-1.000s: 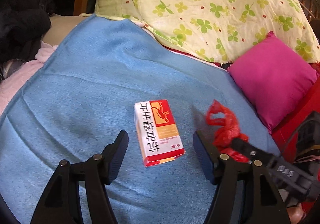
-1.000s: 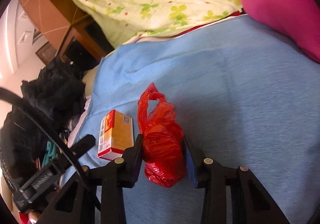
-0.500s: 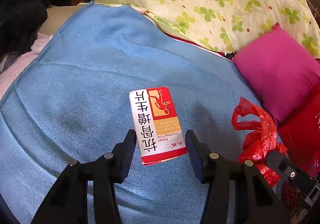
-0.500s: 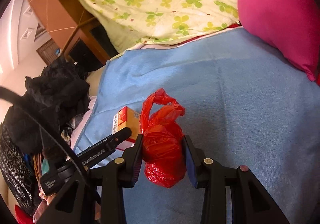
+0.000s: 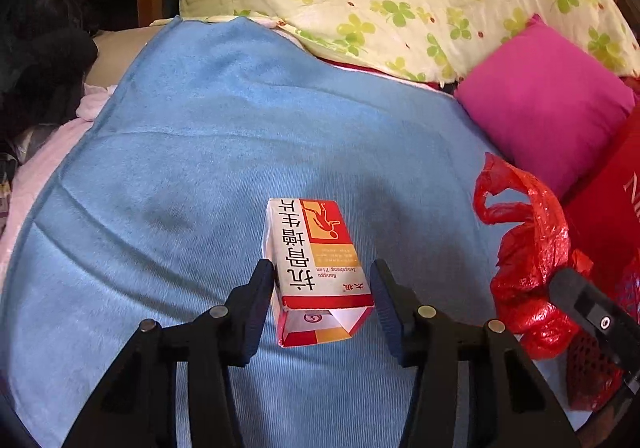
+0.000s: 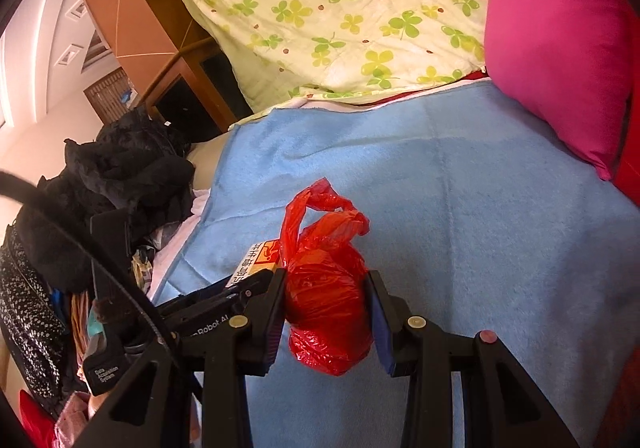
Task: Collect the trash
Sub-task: 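Grasp the orange-white medicine box with the left gripper while the right holds the red wrapper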
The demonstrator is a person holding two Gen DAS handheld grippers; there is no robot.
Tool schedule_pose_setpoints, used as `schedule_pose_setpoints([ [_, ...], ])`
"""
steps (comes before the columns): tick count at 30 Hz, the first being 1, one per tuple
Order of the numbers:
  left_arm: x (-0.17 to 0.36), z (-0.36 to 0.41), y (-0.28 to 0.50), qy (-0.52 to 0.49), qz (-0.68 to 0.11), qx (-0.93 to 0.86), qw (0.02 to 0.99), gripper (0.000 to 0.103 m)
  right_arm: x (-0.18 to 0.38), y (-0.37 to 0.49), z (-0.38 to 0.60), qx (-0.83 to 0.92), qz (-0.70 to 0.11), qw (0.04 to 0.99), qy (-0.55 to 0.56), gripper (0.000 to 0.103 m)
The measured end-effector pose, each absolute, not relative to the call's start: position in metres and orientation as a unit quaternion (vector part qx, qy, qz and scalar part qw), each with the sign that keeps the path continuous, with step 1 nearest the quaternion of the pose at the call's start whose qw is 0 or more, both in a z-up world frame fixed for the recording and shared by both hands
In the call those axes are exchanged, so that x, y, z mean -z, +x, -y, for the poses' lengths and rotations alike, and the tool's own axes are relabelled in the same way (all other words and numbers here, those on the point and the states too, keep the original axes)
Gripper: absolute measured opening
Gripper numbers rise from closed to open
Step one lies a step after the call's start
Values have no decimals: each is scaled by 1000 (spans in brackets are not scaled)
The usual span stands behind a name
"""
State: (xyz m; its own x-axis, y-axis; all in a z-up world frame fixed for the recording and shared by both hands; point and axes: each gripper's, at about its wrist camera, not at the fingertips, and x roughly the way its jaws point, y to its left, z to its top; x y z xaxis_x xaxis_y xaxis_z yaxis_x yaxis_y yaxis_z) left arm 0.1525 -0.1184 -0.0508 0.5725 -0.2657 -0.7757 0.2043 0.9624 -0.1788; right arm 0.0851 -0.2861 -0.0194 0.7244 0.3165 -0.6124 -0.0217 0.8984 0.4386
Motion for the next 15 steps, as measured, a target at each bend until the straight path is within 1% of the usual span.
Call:
schedule_pose_setpoints([
  [9,37,110,109,-13,-460,168,872,51,33,48,292,-66,-406,887,208,41],
  [10,34,109,103,-12,-462,177,869,50,35,45,292,-65,-412,884,210,41],
  [11,32,109,97,-9,-463,187,866,35,38,40,292,-65,-418,881,214,41],
  [12,31,109,91,-4,-468,195,862,30,40,35,292,-64,-421,878,217,41],
  [15,29,110,75,-2,-483,221,847,30,45,22,291,-55,-430,874,218,41],
])
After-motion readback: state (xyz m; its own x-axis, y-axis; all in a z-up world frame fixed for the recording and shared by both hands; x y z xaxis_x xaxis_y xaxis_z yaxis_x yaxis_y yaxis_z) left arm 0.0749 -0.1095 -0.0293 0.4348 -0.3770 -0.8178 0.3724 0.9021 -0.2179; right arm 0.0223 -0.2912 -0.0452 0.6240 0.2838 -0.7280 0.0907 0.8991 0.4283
